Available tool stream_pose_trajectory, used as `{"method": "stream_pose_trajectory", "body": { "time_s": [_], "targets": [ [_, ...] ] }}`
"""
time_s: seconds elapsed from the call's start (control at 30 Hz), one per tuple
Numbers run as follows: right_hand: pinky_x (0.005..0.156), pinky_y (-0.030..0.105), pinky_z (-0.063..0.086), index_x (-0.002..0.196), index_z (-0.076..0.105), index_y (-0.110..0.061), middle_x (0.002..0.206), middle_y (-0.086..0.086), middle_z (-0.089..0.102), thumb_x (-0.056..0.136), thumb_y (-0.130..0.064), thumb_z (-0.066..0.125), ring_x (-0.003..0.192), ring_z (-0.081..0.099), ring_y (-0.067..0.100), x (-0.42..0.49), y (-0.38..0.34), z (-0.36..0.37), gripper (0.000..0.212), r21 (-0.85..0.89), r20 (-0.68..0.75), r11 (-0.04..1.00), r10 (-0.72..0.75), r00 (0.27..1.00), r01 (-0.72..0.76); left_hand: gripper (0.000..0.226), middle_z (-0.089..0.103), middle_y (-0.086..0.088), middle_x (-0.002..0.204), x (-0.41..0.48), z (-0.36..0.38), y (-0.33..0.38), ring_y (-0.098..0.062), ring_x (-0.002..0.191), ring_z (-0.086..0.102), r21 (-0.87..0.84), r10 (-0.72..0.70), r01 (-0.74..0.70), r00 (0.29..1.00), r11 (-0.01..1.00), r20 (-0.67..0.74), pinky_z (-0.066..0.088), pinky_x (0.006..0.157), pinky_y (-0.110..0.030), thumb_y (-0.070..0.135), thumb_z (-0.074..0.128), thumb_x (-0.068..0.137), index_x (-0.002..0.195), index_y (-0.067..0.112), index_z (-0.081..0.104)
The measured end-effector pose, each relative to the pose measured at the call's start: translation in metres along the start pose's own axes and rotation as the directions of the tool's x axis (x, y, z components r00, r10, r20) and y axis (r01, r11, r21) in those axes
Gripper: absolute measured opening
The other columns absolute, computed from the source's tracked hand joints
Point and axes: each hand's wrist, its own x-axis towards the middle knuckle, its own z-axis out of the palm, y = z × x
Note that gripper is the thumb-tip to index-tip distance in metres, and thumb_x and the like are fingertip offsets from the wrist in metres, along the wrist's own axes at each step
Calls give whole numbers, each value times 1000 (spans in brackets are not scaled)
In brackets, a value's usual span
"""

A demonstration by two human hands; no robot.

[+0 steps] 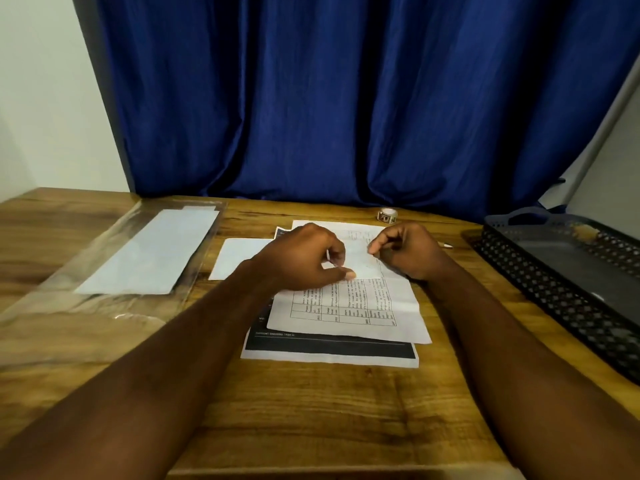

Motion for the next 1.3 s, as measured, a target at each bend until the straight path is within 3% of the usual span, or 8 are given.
{"method": "stream_pose_trajectory", "body": {
  "time_s": [0.13,0.3,0.53,0.67,0.8,0.93,1.1,1.3],
  "targets": [
    [84,27,61,85,83,-22,93,-11,80,94,-3,70,90,74,8,-1,-5,3,25,-12,5,1000,16,1000,-16,30,68,14,115,-1,9,-12,-6,100,57,-42,-21,17,995,999,-100,57,90,-37,49,70,94,114,28,73],
    [71,26,59,81,81,-24,86,-10,78,90,-1,70,79,72,7,-1,-7,5,27,-48,23,999,16,1000,-15,46,58,11,142,4,16,-22,-12,131,48,14,-71,73,991,997,-116,42,110,-38,61,60,96,131,31,67],
    [79,21,61,96,78,-23,97,-4,78,93,-5,69,89,72,10,14,-6,10,20,138,-232,988,97,968,-66,49,69,10,116,18,19,-20,-12,110,57,136,-78,90,993,987,-92,47,99,-46,69,46,98,107,31,74],
    [91,32,52,118,73,-25,114,0,74,92,-17,69,105,68,21,42,-4,0,28,-146,-313,974,122,942,-175,57,69,11,98,23,20,-21,-12,96,59,224,-69,102,986,969,-149,43,96,-43,72,37,99,94,29,72],
    [118,58,31,143,59,-30,142,6,60,95,-31,67,134,54,31,69,5,-6,49,-420,-306,852,190,933,-311,58,72,10,99,24,23,-29,-13,97,60,211,-69,115,975,971,-213,43,96,-44,73,35,98,93,29,72],
    [119,59,21,131,66,-32,131,4,65,93,-37,67,129,54,29,83,2,-1,39,-551,-250,740,294,922,-386,46,71,11,100,24,23,-32,-14,99,58,229,-60,117,968,966,-244,41,96,-42,66,44,99,97,29,71],
    [120,57,19,126,66,-29,123,6,70,88,-28,65,125,58,31,84,2,11,38,-569,-290,700,320,902,-431,37,71,11,104,26,26,-30,-14,105,57,256,-52,120,964,959,-261,39,101,-42,62,51,98,100,30,70],
    [102,48,25,102,72,-33,96,-9,68,88,-29,68,106,59,21,79,-7,15,15,-542,-330,802,72,941,-252,35,66,7,128,25,24,-29,-17,122,52,241,-73,169,929,956,-363,34,108,-44,51,58,98,125,30,64]
  ]
}}
